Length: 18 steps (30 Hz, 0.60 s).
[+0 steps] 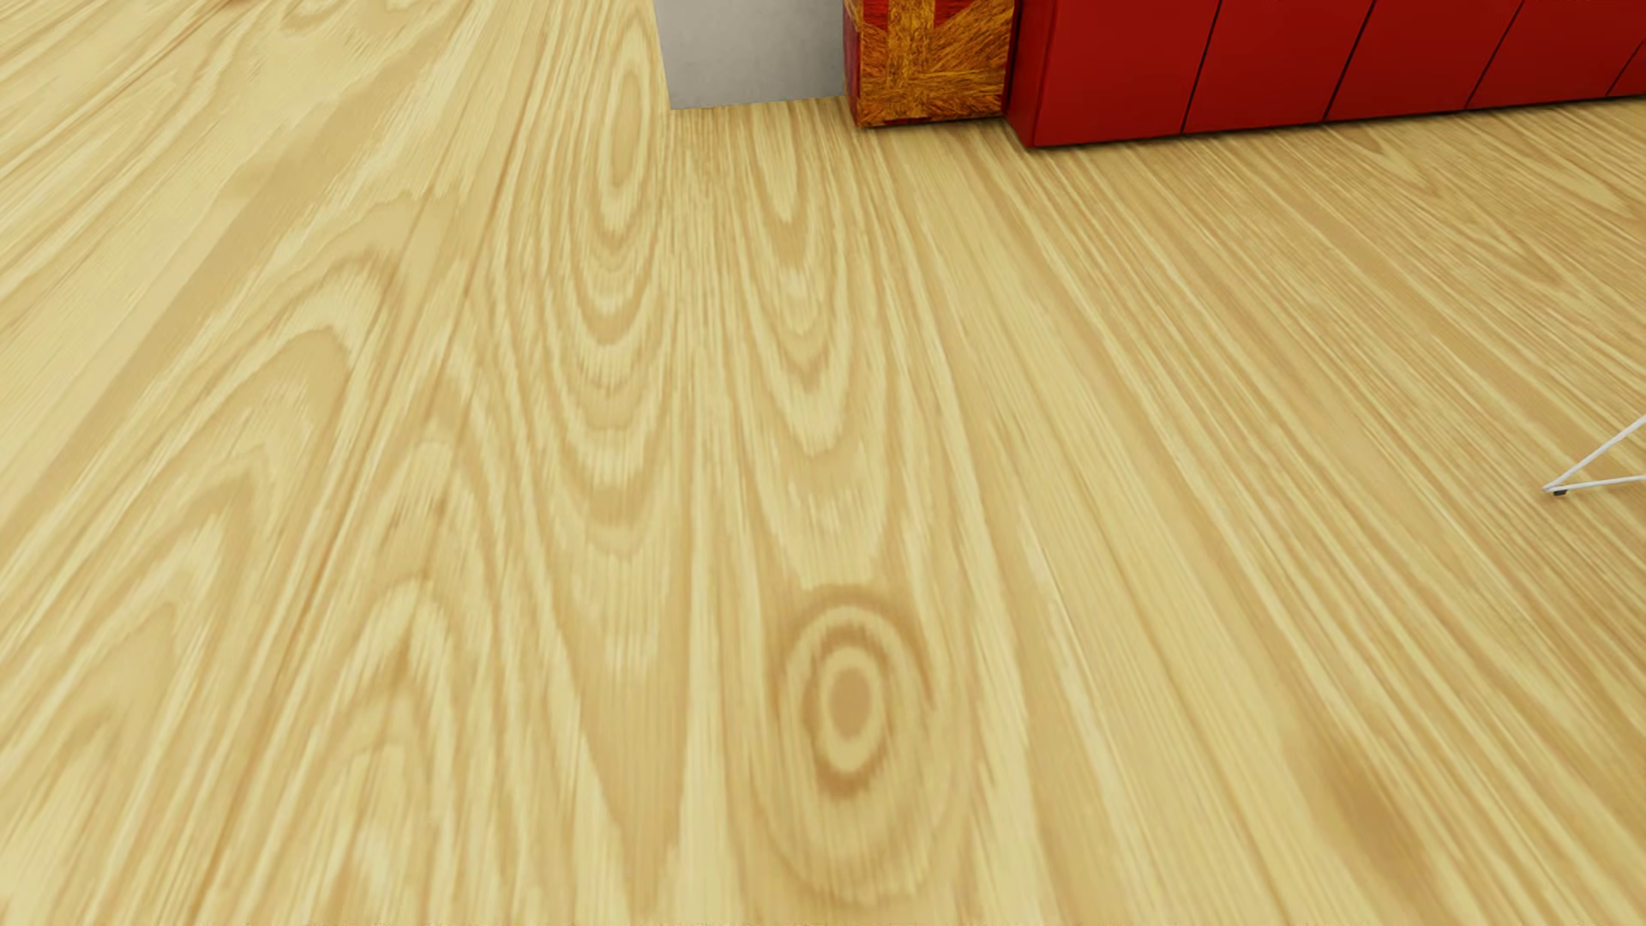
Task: Don't move
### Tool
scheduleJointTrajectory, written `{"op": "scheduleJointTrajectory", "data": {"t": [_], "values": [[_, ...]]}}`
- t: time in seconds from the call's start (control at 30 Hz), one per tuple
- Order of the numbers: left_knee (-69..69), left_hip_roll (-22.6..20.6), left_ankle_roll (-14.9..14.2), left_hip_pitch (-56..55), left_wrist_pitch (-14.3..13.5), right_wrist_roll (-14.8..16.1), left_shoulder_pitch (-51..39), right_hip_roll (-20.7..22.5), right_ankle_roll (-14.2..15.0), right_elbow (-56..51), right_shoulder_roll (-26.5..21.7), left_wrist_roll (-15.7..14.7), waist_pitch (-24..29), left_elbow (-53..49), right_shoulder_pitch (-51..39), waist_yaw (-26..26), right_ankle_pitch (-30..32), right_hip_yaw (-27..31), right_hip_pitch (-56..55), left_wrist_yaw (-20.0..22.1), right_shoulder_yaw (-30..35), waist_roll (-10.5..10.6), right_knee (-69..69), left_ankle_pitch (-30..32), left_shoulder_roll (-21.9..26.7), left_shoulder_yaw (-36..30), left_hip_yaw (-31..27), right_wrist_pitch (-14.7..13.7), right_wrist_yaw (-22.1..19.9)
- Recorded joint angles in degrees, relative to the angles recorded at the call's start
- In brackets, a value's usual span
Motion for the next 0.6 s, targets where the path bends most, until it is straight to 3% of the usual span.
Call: {"op": "scheduleJointTrajectory", "data": {"t": [0.6], "values": [[-0.8, 0.1, 0.0, 1.1, 0.0, 0.0, 0.0, 0.3, 0.0, -0.1, -0.2, 0.0, 0.3, 0.3, -0.3, 0.1, -0.7, 0.0, 0.9, 0.0, 0.9, 0.5, -0.3, 0.0, -0.2, -0.5, 0.0, 0.0, 0.0]]}}
